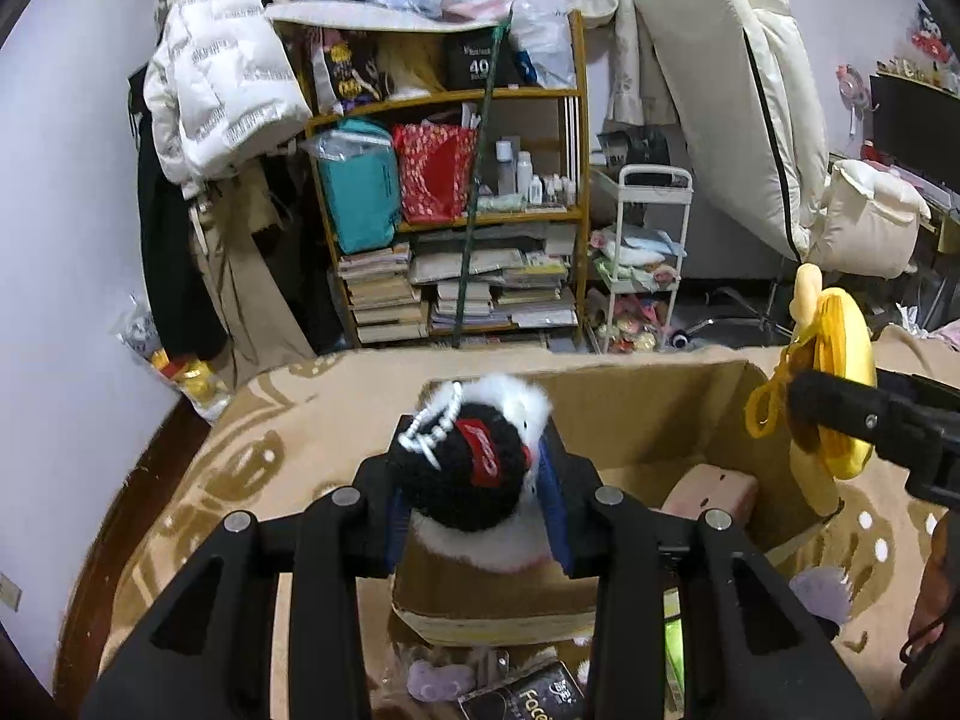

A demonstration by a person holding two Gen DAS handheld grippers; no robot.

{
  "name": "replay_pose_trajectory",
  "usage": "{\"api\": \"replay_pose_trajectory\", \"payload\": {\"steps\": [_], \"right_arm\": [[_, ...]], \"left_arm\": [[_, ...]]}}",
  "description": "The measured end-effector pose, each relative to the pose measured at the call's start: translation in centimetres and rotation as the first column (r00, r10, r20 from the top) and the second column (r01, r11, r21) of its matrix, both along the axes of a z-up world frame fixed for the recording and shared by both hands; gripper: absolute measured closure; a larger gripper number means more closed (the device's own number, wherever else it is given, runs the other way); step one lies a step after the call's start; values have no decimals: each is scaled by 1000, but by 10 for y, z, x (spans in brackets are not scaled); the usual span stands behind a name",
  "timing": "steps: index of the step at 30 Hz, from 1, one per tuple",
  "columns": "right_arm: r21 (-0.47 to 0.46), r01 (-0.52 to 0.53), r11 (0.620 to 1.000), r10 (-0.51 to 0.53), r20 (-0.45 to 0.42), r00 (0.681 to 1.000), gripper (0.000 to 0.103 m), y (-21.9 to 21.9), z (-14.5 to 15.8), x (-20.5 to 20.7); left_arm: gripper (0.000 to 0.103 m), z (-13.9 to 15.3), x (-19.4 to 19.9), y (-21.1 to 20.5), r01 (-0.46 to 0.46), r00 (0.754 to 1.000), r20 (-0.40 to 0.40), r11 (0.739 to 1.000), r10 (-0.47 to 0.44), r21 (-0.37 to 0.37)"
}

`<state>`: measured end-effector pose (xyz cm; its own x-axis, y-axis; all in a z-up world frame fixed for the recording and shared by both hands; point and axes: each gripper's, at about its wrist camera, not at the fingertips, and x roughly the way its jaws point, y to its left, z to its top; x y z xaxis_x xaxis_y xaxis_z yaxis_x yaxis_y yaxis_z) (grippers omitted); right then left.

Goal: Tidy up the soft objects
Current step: 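Lift the keychain plush and yellow plush with both tools over the box, then open both tools to drop the keychain and yellow plush into the box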

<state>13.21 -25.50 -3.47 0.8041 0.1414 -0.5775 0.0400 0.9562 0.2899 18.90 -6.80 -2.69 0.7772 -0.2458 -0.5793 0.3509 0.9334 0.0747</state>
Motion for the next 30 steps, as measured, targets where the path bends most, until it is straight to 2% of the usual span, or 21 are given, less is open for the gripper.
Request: {"api": "replay_pose_trajectory", "payload": {"steps": [4,10,15,20,23,28,30], "right_arm": [[-13,-6,1000,5,-30,1000,25,2,-5,1],[-7,-20,1000,19,-53,998,22,3,-10,3],[-12,-14,1000,14,-53,998,8,3,-9,3],[-12,-2,1000,2,-61,998,5,4,-5,0],[-22,3,1000,-4,-49,999,3,7,1,-6],[-36,13,999,-14,-35,999,2,12,14,-20],[-35,13,999,-14,-28,1000,0,14,18,-27]], "left_arm": [[61,-10,5,-2,3,999,-51,1000,-1,29],[45,-11,2,0,-4,999,-40,999,5,34],[33,-9,-2,2,-6,999,-46,999,8,36],[19,-5,-9,8,-14,999,-35,999,16,52],[15,0,-16,13,-34,999,-27,997,36,66],[14,7,-28,19,-36,998,-55,996,40,78],[13,8,-33,21,-32,998,-53,993,38,113]]}}
